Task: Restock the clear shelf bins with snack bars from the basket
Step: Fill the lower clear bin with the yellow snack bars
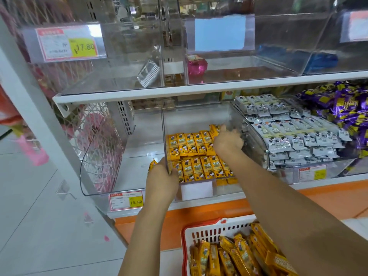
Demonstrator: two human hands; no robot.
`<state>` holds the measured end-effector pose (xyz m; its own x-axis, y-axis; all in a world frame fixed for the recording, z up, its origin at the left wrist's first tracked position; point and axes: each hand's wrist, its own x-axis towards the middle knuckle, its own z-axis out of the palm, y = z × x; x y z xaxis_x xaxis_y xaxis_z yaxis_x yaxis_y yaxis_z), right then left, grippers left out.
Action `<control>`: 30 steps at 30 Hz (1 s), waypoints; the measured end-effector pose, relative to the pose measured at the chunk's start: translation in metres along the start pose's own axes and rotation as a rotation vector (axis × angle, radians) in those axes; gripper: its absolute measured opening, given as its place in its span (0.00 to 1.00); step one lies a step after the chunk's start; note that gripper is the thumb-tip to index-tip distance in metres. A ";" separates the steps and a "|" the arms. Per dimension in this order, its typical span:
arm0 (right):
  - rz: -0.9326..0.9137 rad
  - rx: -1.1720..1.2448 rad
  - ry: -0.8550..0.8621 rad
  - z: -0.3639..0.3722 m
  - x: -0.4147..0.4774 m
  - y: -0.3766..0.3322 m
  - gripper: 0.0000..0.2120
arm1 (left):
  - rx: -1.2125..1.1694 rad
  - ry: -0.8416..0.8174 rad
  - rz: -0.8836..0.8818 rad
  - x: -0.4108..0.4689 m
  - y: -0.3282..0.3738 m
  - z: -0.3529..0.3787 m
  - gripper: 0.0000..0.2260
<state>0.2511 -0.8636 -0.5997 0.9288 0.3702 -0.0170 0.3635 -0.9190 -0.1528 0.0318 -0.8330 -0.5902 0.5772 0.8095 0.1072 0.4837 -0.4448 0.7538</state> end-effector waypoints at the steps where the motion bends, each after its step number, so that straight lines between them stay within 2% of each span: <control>1: 0.000 -0.023 0.009 0.000 -0.002 -0.001 0.21 | -0.002 -0.001 -0.003 -0.001 0.001 0.000 0.08; 5: 0.020 0.043 -0.029 0.003 -0.006 -0.003 0.21 | -0.010 -0.005 -0.009 -0.003 0.004 -0.001 0.08; 11: 0.072 0.763 -0.062 -0.009 -0.007 0.005 0.19 | -0.049 -0.009 -0.037 -0.004 0.005 0.000 0.08; 13: 0.103 0.913 -0.085 -0.013 -0.005 0.011 0.19 | -0.063 -0.010 -0.035 -0.005 0.005 -0.001 0.07; 16: 0.155 1.003 -0.129 -0.014 -0.002 0.016 0.14 | -0.075 0.008 -0.021 -0.007 0.005 -0.001 0.04; 18: 0.150 0.992 -0.123 -0.013 -0.002 0.020 0.10 | -0.078 0.054 0.006 -0.011 0.005 -0.002 0.05; 21: 0.014 0.899 -0.027 -0.015 -0.012 0.023 0.09 | -0.117 0.130 0.016 -0.020 0.003 -0.003 0.12; 24: -0.216 0.555 0.040 -0.023 -0.036 0.015 0.10 | -0.167 0.191 0.014 -0.030 -0.001 -0.006 0.15; 26: -0.345 0.259 -0.134 -0.030 -0.050 0.004 0.10 | -0.171 0.211 0.017 -0.035 -0.003 -0.009 0.16; 27: -0.370 0.190 -0.265 -0.034 -0.058 -0.001 0.11 | -0.167 0.213 0.022 -0.037 -0.004 -0.010 0.16; 29: -0.378 0.164 -0.491 -0.040 -0.072 -0.010 0.14 | -0.166 0.201 0.049 -0.040 -0.005 -0.011 0.15; 30: -0.369 0.160 -0.546 -0.043 -0.080 -0.014 0.15 | -0.171 0.188 0.059 -0.041 -0.006 -0.012 0.15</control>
<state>0.1748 -0.8861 -0.5539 0.5609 0.7097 -0.4263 0.5954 -0.7036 -0.3880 -0.0023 -0.8589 -0.5915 0.4609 0.8481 0.2614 0.3254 -0.4355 0.8393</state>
